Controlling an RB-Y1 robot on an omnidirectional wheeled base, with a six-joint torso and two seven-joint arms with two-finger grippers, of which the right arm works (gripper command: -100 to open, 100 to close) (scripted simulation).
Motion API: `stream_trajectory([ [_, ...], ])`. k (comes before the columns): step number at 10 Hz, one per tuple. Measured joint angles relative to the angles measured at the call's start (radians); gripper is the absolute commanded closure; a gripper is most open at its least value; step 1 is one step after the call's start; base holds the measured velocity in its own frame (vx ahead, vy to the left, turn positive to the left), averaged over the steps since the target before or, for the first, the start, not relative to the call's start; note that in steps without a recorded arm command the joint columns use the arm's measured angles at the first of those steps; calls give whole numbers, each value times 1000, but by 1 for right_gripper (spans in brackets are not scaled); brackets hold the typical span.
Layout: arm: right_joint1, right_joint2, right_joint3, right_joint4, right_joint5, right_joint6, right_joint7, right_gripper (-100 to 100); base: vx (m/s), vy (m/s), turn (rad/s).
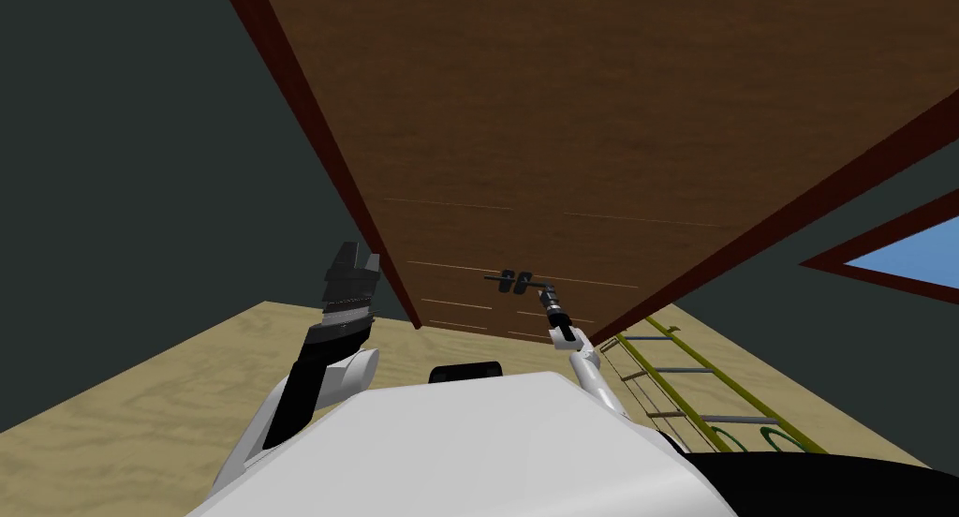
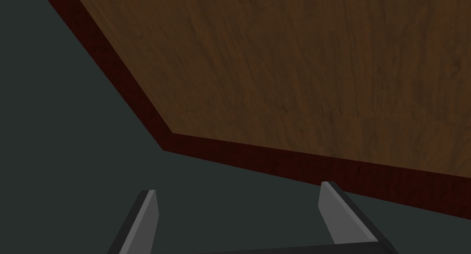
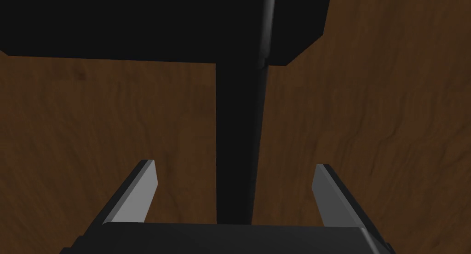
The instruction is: Pull the door open
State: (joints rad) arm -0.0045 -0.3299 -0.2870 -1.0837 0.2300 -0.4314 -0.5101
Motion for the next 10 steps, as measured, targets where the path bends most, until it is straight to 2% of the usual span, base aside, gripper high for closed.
stream_trajectory([
  [1,-1,0,1,0,0,-2,-1,100,-11,-5,-34],
  [7,0,2,2,0,0,0,0,100,-29,-10,8],
  [10,6,-23,10,-3,4,-12,-25,100,-184,-13,77],
])
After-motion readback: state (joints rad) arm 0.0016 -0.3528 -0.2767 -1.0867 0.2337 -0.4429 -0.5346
